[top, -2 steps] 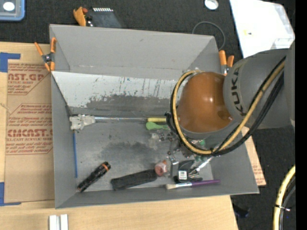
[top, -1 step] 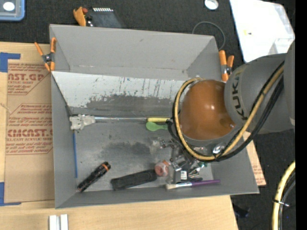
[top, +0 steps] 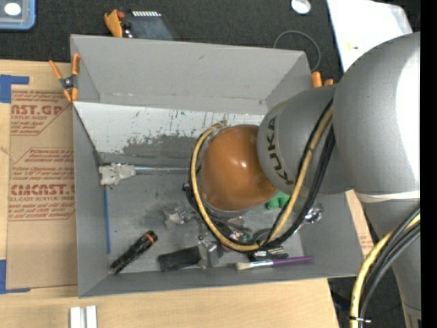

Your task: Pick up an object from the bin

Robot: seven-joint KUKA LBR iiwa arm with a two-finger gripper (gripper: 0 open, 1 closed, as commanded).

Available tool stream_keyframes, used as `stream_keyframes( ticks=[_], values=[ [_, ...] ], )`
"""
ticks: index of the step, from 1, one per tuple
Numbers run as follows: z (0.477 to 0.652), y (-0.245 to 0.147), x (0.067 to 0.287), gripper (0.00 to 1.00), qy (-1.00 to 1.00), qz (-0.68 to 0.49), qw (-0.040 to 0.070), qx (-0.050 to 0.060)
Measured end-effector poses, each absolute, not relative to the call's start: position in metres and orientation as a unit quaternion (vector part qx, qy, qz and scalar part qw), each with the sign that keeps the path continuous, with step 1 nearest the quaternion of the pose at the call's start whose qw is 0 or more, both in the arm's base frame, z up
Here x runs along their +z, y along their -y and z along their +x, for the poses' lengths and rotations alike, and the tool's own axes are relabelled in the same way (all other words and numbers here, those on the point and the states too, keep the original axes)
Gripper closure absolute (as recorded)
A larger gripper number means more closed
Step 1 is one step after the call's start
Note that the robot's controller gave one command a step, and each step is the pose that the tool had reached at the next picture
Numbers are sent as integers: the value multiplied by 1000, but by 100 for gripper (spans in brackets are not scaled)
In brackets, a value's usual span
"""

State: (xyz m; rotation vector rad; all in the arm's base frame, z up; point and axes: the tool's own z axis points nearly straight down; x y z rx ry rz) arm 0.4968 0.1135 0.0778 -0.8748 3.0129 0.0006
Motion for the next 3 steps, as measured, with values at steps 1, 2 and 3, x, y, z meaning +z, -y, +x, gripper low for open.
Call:
stream_keyframes(
  ticks=[1,2,3],
  values=[
    [492,-48,70,100,-964,-267,0,0],
    [492,-48,70,100,-963,-268,0,0],
    [490,-49,96,100,-963,-268,-2,0]
  ],
)
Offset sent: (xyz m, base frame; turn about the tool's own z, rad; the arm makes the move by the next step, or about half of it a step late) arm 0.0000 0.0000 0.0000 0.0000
